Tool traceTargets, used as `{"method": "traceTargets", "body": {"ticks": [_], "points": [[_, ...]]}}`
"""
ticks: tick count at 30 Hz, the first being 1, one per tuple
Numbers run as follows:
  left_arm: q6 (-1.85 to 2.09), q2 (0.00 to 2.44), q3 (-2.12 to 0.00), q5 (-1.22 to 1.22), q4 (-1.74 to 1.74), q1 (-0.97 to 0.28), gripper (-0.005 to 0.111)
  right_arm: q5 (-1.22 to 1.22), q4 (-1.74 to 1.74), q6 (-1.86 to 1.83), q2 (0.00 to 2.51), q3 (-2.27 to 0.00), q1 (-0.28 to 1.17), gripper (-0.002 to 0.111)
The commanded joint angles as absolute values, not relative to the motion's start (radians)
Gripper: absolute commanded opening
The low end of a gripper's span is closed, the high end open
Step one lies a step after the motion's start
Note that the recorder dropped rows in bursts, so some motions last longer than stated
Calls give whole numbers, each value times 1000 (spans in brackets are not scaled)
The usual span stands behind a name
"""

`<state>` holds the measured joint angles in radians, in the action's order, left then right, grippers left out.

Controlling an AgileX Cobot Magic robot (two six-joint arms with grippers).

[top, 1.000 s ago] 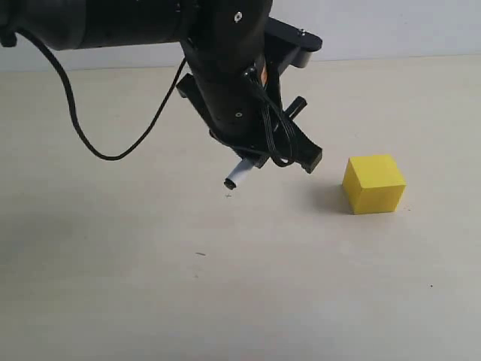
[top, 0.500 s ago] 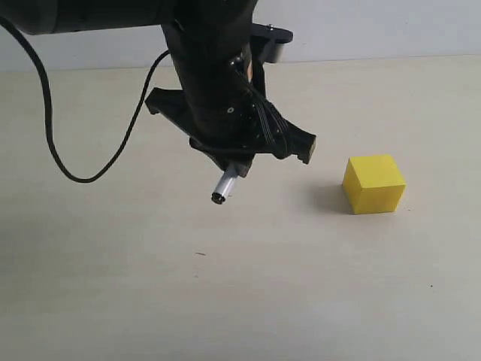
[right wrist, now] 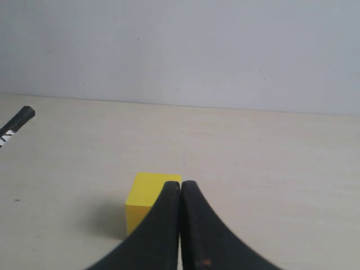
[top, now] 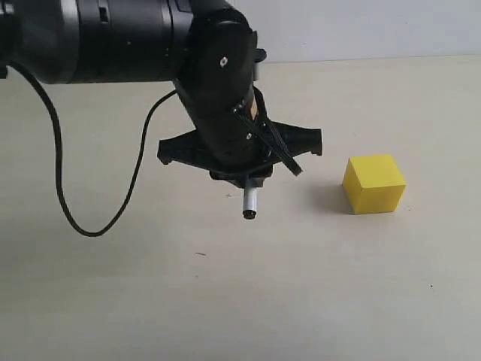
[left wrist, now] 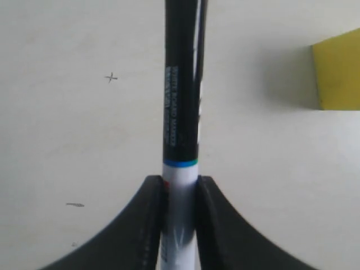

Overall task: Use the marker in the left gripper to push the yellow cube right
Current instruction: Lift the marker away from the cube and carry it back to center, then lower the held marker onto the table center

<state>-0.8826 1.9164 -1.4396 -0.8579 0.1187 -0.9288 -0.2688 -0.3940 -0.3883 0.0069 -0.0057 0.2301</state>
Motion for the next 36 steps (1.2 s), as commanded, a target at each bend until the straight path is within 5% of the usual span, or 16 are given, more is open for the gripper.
{"method": "traceTargets", "body": {"ticks": [1, 7, 36], "points": [[-901, 1982, -1431, -834, 83, -906, 0, -264, -393, -391, 0, 0, 225, 0], [-811, 2051, -1444, -830, -75, -809, 0, -264, -393, -391, 0, 0, 225, 0], [-763, 2152, -1444, -772, -59, -778, 0, -264, -393, -391, 0, 0, 225, 0]]}}
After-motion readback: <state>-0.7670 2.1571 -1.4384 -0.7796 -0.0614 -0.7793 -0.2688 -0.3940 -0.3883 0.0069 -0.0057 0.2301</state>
